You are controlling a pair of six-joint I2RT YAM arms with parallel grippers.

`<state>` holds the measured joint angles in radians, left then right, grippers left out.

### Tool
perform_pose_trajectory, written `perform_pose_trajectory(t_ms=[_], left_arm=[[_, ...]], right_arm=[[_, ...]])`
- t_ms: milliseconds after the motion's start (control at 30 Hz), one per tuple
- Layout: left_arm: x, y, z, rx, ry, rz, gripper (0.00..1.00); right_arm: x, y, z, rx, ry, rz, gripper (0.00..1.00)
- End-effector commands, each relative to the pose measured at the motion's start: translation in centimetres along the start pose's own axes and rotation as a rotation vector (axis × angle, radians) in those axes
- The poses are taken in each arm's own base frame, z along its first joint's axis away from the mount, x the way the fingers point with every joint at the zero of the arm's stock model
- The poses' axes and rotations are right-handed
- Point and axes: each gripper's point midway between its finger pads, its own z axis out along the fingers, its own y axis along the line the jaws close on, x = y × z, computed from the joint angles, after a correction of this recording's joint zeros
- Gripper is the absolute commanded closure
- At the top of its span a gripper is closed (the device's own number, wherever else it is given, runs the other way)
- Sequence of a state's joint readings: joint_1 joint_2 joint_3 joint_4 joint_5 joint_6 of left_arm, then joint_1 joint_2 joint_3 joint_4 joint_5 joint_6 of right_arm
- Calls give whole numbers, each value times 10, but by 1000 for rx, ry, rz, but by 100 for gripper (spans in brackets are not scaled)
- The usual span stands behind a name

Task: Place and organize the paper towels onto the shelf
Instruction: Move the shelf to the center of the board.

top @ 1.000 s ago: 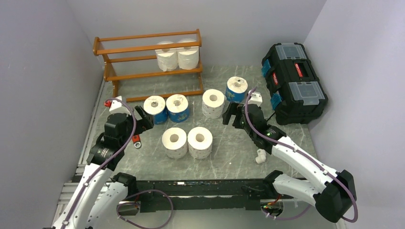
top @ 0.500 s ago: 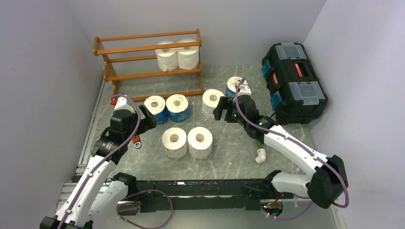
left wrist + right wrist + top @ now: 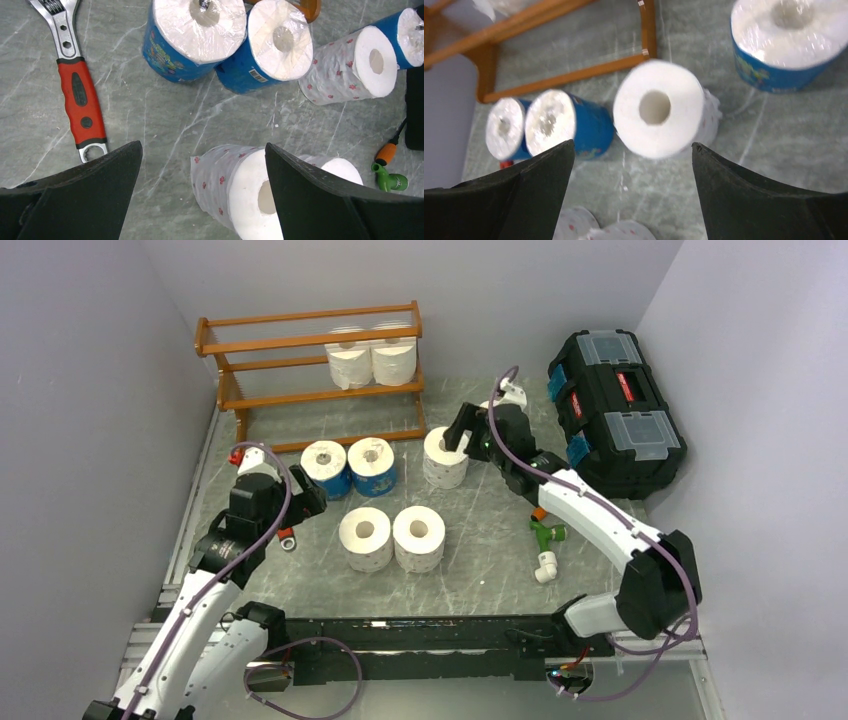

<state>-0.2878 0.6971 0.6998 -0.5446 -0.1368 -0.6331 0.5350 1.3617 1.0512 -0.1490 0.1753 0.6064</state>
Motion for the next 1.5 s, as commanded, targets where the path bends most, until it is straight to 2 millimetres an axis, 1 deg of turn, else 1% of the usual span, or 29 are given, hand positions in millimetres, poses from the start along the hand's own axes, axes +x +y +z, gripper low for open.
perform_pose_trajectory(t_ms=[0,100,133,167,233,267,367,433,500,633,700,767,900,1033,1267,1467], left_arm=[[-10,-5,-7,17,-35,-7,1],[-12,-3,-8,5,-37,0,1],[-12,-4,-9,7,-38,1,1],[-12,-4,-9,8,-38,1,1],[-12,-5,-8,15,-40,-4,1],[-11,-5,-8,19,-38,-7,1],[-7,-4,-5,17,-30,-9,1],[-6,-2,-3,11,-28,-6,1],[-4,1,-1,-4,-23,-3,1],[-5,1,-1,-10,-22,5,1],[-5,2,-1,-11,-25,4,1],[-4,2,0,-11,-21,6,1],[0,3,2,-14,-7,5,1],[2,3,4,-16,6,4,1],[5,5,9,-30,21,2,1],[8,7,9,-38,32,4,1]], right_arm=[[-59,36,18,-104,-172,29,15],[-76,45,44,-94,-210,-81,25],[-77,43,56,-72,-210,-128,27],[-72,40,72,-55,-192,-174,29],[-72,37,91,-35,-184,-246,31],[-72,38,99,-45,-182,-267,32],[-73,49,115,-101,-183,-272,34],[-76,56,127,-118,-182,-278,38],[-77,57,138,-108,-172,-276,40],[-79,63,149,-126,-182,-273,41],[-76,64,158,-129,-172,-276,40],[-74,63,165,-122,-163,-283,40],[-77,62,175,-113,-166,-287,39],[-79,60,186,-94,-164,-294,42],[-79,53,195,-71,-191,-300,49],[-76,53,198,-84,-210,-314,51]])
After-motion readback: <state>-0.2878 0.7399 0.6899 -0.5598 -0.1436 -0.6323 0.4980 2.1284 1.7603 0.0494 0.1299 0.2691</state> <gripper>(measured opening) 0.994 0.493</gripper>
